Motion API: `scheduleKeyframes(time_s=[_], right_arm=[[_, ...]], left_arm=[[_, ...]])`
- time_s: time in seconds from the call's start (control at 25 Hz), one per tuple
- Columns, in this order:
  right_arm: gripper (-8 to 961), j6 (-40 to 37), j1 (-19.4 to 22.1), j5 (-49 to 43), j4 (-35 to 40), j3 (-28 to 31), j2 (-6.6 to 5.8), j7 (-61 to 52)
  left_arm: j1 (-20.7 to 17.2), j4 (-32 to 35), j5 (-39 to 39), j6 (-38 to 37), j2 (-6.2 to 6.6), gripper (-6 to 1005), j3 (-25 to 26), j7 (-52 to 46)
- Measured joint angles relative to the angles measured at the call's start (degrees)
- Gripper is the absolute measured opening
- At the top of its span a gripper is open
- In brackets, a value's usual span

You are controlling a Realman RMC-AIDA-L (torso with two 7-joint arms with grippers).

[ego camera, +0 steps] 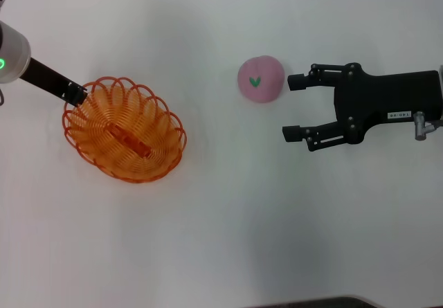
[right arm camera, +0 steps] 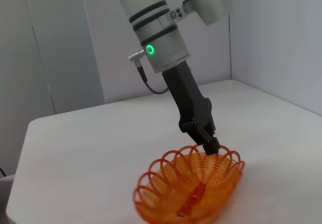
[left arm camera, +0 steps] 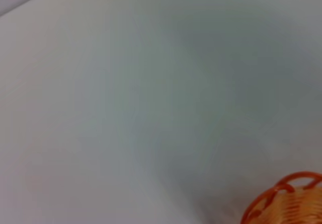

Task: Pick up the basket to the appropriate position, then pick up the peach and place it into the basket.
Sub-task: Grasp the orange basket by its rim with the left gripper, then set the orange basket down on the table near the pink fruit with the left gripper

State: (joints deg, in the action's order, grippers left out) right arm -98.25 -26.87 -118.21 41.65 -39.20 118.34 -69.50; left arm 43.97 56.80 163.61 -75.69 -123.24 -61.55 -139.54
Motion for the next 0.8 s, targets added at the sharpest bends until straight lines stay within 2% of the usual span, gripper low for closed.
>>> scheduleKeyframes(time_s=[0.2,0.32,0.48,0.64,0.8], right_arm=[[944,0.04,0.26,0.00,0.00,0.00,0.07,0.27],[944,0.03,0.37,0.01,0.00,0.02,0.06,0.32],[944,-0.04,0.46,0.01,0.00,0.19,0.05,0.33],[945,-0.05,0.58,0.00,0.01,0.41,0.04,0.46],[945,-0.07,0.59,0.05,0.01,0.51,0.02,0.51]], left_arm=[[-0.10,-0.15,-0.30,-0.11,-0.06,56,0.11,0.02],[-0.09,0.30,-0.67,-1.95,-0.09,52,2.44,0.28],[0.38,2.20,-3.40,-7.44,0.47,47,9.53,1.72],[-0.88,7.75,-8.39,-13.43,1.48,43,14.49,2.41],[-1.77,11.98,-9.78,-16.96,1.39,40,16.83,2.05]])
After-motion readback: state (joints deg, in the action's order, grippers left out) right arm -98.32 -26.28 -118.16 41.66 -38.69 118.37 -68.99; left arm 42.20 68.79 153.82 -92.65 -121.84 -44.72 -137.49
